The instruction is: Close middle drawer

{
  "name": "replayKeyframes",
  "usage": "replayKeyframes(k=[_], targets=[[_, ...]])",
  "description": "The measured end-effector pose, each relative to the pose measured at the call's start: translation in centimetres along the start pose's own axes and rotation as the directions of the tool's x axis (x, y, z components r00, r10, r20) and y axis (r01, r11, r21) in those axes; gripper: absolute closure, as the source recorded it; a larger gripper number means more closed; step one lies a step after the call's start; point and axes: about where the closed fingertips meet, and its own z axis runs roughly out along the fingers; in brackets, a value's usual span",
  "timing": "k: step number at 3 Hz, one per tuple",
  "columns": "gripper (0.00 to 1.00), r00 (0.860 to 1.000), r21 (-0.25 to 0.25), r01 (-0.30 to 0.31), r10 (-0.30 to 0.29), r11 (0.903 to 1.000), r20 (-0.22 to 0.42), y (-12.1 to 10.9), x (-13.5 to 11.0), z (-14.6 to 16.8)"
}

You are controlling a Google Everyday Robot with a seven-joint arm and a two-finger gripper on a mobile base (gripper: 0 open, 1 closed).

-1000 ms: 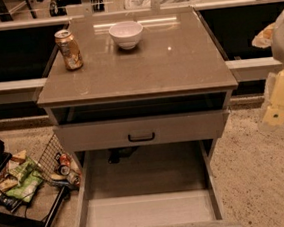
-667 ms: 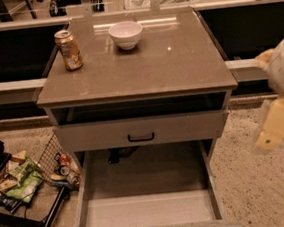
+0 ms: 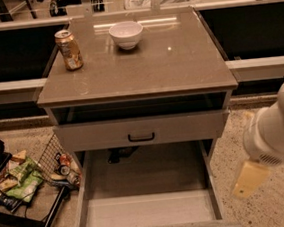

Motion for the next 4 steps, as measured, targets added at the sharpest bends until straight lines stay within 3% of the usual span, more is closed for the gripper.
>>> replayKeyframes(k=[1, 2, 3, 4], targets=[[0.01, 0.999, -0.039, -0.025, 0.023, 0.9989, -0.038, 5.4, 2.9, 9.2], [0.23, 0.998, -0.104, -0.045, 0.039, 0.9936, -0.052, 10.5, 5.3, 14.7], [0.46, 0.997, -0.173, -0.061, 0.052, 0.983, -0.057, 15.9, 6.5, 18.1], [0.77, 0.995, -0.258, -0.098, 0.087, 0.9611, -0.054, 21.3, 7.6, 20.6]])
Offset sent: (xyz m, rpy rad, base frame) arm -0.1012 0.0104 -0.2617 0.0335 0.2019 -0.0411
